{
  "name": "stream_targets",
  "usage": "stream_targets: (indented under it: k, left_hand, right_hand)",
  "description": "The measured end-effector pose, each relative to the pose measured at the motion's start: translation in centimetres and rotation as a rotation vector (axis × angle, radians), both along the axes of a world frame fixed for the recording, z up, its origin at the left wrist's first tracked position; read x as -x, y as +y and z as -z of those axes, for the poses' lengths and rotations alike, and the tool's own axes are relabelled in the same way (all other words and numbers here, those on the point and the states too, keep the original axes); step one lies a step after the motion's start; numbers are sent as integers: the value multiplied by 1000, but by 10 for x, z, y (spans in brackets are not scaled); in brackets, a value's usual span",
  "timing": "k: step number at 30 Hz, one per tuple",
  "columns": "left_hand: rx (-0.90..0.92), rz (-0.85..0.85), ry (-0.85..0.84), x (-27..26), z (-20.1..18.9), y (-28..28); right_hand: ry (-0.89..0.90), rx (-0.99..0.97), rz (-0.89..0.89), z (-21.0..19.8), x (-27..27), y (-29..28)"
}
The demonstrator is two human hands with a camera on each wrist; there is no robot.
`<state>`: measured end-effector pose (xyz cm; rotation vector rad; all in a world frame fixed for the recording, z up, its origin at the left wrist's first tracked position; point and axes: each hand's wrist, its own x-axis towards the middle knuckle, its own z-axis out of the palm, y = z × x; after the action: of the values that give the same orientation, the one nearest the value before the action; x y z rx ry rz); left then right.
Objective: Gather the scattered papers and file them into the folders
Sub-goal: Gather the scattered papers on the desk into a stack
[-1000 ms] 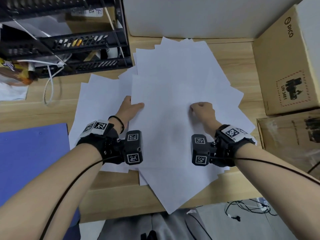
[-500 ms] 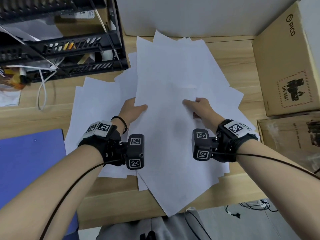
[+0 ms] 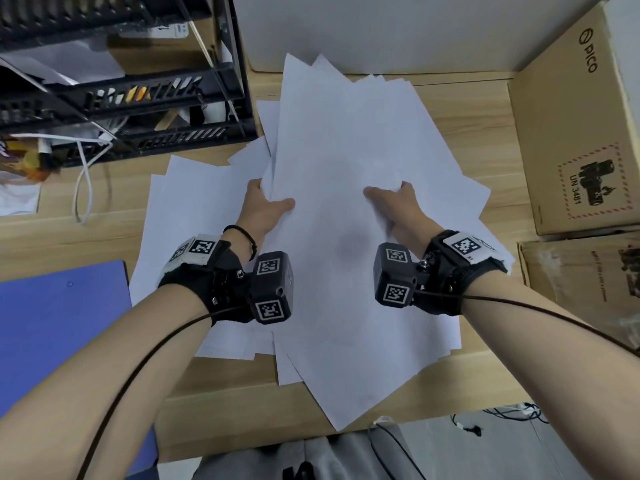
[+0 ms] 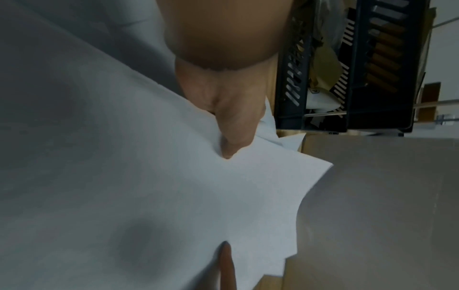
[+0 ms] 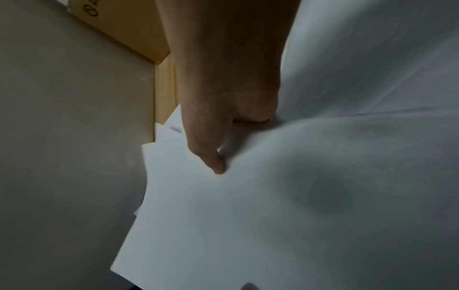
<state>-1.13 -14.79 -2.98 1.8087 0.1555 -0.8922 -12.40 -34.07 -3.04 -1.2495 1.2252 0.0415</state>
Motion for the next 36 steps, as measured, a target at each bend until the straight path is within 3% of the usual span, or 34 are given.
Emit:
stream_targets:
  k: [8, 17, 24, 29, 32, 36]
  left_hand:
    - [36, 101, 118, 17, -5, 29]
    - [297, 143, -70, 11, -54, 40]
    - [299, -64, -48, 3, -72, 67]
    - [436, -16, 58, -1, -88, 95]
    - [480, -62, 110, -1, -92, 112]
    - [328, -184, 97, 1, -79, 137]
  right_hand:
    - [42, -77, -179, 11, 33, 5]
    - [-316, -68, -74, -24, 39, 4]
    - [-408, -59, -123, -43, 14, 27]
    - [-352, -140, -22, -41, -3, 42]
    - [-274, -176, -145, -42, -6, 53]
    - [-350, -306, -321, -55, -3, 70]
